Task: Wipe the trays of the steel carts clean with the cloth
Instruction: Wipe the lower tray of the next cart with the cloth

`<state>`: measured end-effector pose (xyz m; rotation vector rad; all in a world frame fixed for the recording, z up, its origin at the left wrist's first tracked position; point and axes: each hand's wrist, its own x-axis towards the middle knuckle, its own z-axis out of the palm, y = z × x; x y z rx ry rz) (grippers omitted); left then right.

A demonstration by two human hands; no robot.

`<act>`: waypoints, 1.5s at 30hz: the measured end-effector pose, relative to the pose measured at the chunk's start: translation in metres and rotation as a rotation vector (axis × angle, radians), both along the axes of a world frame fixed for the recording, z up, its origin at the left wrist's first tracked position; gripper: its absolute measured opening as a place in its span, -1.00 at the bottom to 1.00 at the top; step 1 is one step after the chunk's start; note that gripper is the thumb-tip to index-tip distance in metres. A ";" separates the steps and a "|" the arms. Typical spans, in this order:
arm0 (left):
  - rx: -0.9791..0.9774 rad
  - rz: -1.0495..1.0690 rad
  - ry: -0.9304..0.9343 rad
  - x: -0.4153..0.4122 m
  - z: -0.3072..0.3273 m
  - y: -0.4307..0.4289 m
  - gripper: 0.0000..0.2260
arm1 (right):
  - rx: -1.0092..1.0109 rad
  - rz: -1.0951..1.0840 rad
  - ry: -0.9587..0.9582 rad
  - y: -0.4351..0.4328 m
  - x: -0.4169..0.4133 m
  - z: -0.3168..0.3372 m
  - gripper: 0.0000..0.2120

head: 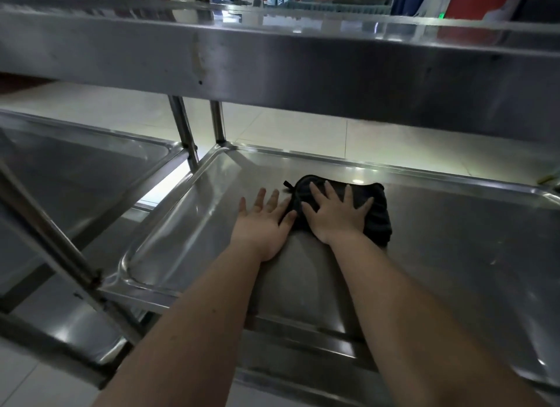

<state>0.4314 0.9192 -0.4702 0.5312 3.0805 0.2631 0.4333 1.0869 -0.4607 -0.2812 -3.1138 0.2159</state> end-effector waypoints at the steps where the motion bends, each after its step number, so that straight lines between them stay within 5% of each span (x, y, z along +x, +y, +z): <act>1: 0.001 0.003 -0.001 -0.001 0.000 0.000 -0.48 | 0.005 -0.008 0.018 0.001 -0.003 -0.003 -0.39; 13: 0.104 0.008 0.038 0.008 0.008 0.002 -0.49 | 0.065 0.182 0.037 0.012 0.043 -0.005 -0.43; 20: 0.259 -0.074 0.348 0.007 0.035 0.039 -0.59 | -0.020 0.196 -0.030 0.032 0.154 -0.010 -0.34; 25: 0.101 -0.203 -0.097 -0.004 0.031 0.124 -0.52 | -0.055 0.285 -0.012 0.028 0.164 -0.011 -0.40; 29: -0.064 -0.085 -0.032 -0.009 0.008 0.133 -0.40 | -0.084 0.278 0.016 0.031 0.161 -0.012 -0.44; 45: -0.112 -0.066 -0.148 -0.014 0.022 0.167 -0.37 | -0.048 0.299 -0.031 0.029 0.164 -0.008 -0.34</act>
